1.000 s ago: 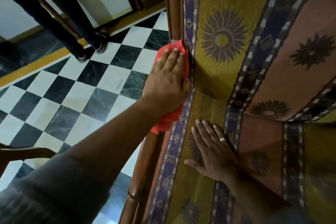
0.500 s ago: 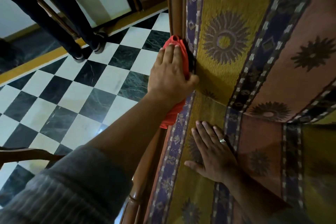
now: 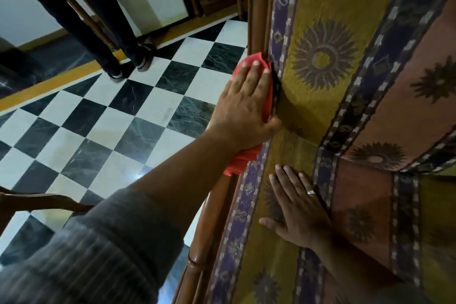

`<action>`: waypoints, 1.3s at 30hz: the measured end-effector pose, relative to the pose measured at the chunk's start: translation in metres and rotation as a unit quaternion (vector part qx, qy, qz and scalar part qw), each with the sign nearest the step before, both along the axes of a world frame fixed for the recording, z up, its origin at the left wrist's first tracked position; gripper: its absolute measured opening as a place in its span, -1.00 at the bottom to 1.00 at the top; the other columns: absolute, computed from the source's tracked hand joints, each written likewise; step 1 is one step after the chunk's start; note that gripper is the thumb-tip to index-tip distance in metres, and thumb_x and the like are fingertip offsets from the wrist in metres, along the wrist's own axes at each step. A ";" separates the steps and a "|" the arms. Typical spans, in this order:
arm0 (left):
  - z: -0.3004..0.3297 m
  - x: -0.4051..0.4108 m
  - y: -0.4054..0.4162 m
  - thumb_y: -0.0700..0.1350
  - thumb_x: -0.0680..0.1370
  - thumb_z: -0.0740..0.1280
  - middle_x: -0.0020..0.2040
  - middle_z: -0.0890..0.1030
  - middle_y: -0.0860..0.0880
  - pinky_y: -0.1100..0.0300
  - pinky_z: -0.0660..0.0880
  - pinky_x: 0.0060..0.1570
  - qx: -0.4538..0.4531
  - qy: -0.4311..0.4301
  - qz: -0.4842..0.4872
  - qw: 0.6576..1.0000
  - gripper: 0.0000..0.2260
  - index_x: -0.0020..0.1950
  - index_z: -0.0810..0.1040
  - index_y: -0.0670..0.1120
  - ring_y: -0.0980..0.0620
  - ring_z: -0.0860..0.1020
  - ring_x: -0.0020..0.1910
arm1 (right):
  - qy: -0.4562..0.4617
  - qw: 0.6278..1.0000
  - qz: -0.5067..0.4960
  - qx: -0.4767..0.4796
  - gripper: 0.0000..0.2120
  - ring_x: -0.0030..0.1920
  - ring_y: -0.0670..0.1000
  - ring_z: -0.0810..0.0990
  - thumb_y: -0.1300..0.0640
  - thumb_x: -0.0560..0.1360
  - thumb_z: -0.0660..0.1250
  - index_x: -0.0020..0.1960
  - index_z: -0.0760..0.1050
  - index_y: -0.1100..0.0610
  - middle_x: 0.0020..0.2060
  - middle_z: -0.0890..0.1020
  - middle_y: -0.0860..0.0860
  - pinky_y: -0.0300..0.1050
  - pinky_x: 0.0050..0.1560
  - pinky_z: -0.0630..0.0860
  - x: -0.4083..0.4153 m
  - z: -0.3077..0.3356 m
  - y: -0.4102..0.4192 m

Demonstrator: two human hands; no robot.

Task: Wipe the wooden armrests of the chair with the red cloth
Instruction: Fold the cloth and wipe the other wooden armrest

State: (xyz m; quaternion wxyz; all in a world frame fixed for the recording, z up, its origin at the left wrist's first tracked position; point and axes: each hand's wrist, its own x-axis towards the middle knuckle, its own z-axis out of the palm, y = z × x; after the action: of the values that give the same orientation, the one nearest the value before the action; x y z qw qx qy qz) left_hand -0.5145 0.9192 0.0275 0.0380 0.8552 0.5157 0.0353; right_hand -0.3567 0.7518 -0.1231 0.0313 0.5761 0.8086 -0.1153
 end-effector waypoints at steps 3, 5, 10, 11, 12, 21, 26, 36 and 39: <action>0.002 -0.003 -0.005 0.37 0.44 0.03 0.66 -0.07 -0.16 -0.07 -0.09 0.60 -0.021 0.005 -0.016 1.000 -0.10 0.64 -0.09 -0.12 -0.11 -0.16 0.63 | 0.004 1.000 -0.002 0.002 0.00 0.62 0.14 0.08 -0.55 0.45 0.01 0.58 0.19 0.20 0.61 0.11 0.16 0.23 0.50 0.22 0.001 0.000 0.000; 0.007 -0.003 0.000 0.41 0.37 0.00 0.66 -0.05 -0.17 -0.10 -0.05 0.60 -0.037 0.037 -0.026 0.998 -0.02 0.63 -0.07 -0.14 -0.15 -0.11 0.63 | 0.003 1.000 -0.002 0.006 0.01 0.61 0.15 0.08 -0.55 0.45 0.01 0.58 0.18 0.20 0.61 0.11 0.17 0.23 0.50 0.21 0.000 -0.002 0.000; 0.026 0.011 0.020 0.45 0.38 0.01 0.54 0.28 -0.29 -0.12 0.22 0.51 0.001 0.110 -0.052 0.993 -0.04 0.54 0.24 -0.22 -0.27 0.24 0.53 | -0.001 1.000 0.000 0.023 0.00 0.62 0.15 0.06 -0.55 0.46 0.00 0.59 0.16 0.20 0.61 0.10 0.17 0.23 0.51 0.19 0.000 -0.006 -0.003; 0.028 0.014 0.024 0.42 0.42 0.02 0.48 0.37 -0.29 -0.11 0.30 0.45 0.013 0.096 -0.047 0.994 -0.11 0.49 0.33 -0.22 -0.26 0.32 0.47 | -0.003 1.000 0.000 0.022 0.00 0.62 0.15 0.05 -0.55 0.46 -0.01 0.59 0.16 0.20 0.61 0.10 0.17 0.23 0.52 0.18 0.000 -0.006 -0.002; 0.026 0.016 0.027 0.39 0.45 0.02 0.48 0.38 -0.29 -0.09 0.29 0.44 0.016 0.080 -0.044 0.996 -0.16 0.49 0.34 -0.21 -0.25 0.33 0.47 | -0.005 1.000 -0.001 0.022 0.00 0.62 0.15 0.05 -0.55 0.46 -0.01 0.59 0.16 0.20 0.61 0.09 0.17 0.23 0.52 0.18 0.001 -0.008 -0.003; 0.011 0.003 0.021 0.27 0.48 0.02 0.64 0.03 -0.22 0.03 -0.11 0.60 -0.033 -0.032 -0.014 0.999 -0.17 0.62 0.02 -0.19 -0.12 -0.05 0.63 | -0.003 0.999 0.003 0.039 0.01 0.62 0.14 0.04 -0.55 0.46 0.01 0.59 0.15 0.20 0.62 0.09 0.17 0.22 0.53 0.14 0.000 -0.011 -0.003; 0.002 -0.019 -0.017 0.32 0.49 0.02 0.65 -0.03 -0.20 0.03 -0.15 0.60 -0.032 -0.029 -0.023 0.999 -0.15 0.63 -0.03 -0.18 -0.09 -0.11 0.64 | 0.004 0.998 0.005 0.060 0.00 0.62 0.16 0.08 -0.53 0.46 0.06 0.58 0.18 0.21 0.61 0.12 0.18 0.23 0.52 0.18 0.001 -0.012 -0.003; 0.006 -0.007 0.007 0.44 0.40 -0.06 0.65 -0.06 -0.18 -0.04 -0.10 0.60 -0.023 0.054 -0.065 0.996 -0.03 0.63 -0.06 -0.15 -0.11 -0.11 0.64 | -0.018 0.998 0.005 0.067 0.01 0.62 0.15 0.04 -0.54 0.46 0.01 0.60 0.14 0.21 0.62 0.09 0.17 0.22 0.54 0.14 0.001 -0.016 -0.004; 0.008 -0.008 -0.002 0.42 0.43 0.01 0.66 -0.07 -0.17 -0.05 -0.09 0.60 -0.025 0.040 -0.054 0.997 -0.05 0.63 -0.06 -0.16 -0.10 -0.12 0.64 | -0.022 0.997 0.007 0.070 0.00 0.62 0.14 0.03 -0.54 0.47 0.00 0.60 0.13 0.20 0.62 0.08 0.17 0.21 0.55 0.13 0.000 -0.016 -0.004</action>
State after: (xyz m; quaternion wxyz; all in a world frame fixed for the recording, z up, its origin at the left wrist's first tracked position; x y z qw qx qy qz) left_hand -0.5227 0.9167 0.0354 0.0405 0.8812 0.4708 -0.0137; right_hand -0.3564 0.7476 -0.1387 0.0096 0.5733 0.8181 -0.0453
